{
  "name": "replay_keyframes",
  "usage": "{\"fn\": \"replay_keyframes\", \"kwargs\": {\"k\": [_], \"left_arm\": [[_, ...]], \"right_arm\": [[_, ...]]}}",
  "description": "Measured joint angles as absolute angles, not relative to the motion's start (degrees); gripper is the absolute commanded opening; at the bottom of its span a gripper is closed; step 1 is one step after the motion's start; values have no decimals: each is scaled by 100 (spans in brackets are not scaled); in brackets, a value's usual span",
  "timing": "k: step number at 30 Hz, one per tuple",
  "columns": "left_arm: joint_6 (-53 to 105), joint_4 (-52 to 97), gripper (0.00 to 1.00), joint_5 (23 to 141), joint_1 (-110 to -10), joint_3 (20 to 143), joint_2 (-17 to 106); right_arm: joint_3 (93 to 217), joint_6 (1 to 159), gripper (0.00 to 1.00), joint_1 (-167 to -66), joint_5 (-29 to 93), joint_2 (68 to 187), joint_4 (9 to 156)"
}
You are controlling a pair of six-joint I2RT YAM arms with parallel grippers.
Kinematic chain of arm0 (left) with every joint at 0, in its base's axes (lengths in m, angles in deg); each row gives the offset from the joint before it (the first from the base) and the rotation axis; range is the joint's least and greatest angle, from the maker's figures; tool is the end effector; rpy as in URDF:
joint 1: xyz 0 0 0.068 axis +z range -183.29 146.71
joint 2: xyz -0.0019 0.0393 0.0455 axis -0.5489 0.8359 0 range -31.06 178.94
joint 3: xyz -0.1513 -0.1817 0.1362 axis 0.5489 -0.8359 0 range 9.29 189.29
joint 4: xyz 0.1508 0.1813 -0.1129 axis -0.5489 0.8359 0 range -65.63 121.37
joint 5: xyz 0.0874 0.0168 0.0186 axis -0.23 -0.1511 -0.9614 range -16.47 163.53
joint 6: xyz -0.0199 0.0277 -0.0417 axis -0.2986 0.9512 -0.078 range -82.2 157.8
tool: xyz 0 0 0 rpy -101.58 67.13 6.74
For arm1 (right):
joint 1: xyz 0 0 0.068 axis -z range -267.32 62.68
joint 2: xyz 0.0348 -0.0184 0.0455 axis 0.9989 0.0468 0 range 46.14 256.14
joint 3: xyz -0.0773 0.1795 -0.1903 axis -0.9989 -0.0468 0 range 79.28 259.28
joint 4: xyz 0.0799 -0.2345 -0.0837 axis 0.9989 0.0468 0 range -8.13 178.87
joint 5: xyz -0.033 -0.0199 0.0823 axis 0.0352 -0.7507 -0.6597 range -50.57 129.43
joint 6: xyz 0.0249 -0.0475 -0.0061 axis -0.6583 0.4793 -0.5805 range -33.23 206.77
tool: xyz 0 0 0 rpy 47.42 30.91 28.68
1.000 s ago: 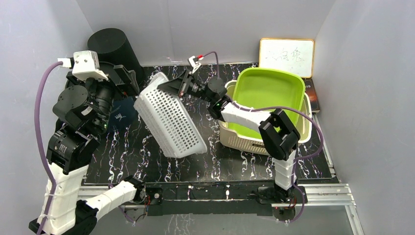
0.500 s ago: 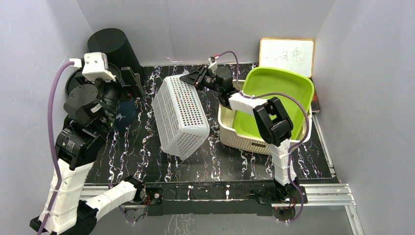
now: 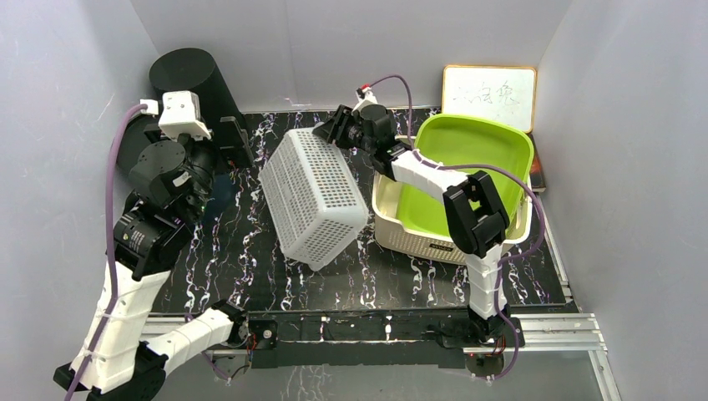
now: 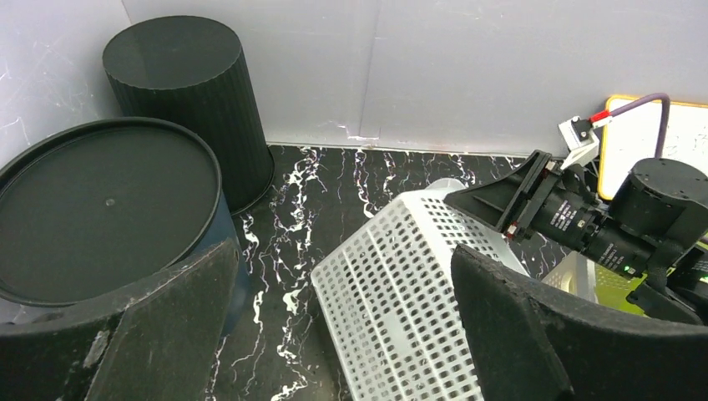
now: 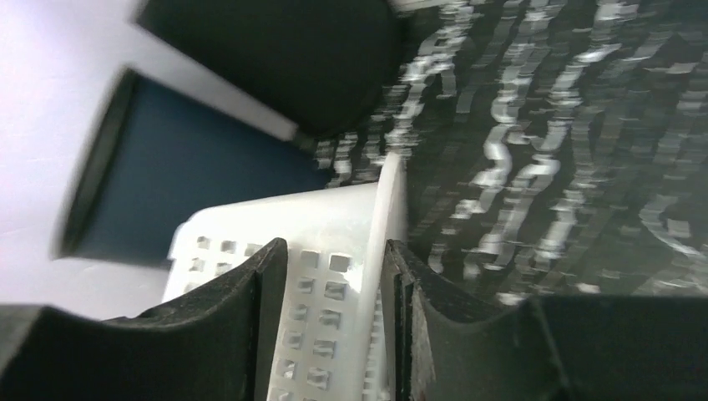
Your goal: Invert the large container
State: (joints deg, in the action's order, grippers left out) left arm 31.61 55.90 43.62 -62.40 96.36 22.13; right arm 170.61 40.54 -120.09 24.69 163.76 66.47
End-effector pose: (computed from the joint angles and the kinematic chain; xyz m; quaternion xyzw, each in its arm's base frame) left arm 0.1278 -0.0510 0.5156 -0.0496 0.6926 -0.0410 0.7184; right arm 0.4113 0.2757 0.2721 0.0085 0.7690 0.4781 0.4243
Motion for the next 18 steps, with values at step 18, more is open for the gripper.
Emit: {"fn": "replay_keyframes", "kwargs": {"k": [18], "left_arm": [[3141, 5566, 98, 4369, -6240, 9548, 2209]], "right_arm": [[16945, 5634, 49, -11935, 3656, 16520, 8378]]}}
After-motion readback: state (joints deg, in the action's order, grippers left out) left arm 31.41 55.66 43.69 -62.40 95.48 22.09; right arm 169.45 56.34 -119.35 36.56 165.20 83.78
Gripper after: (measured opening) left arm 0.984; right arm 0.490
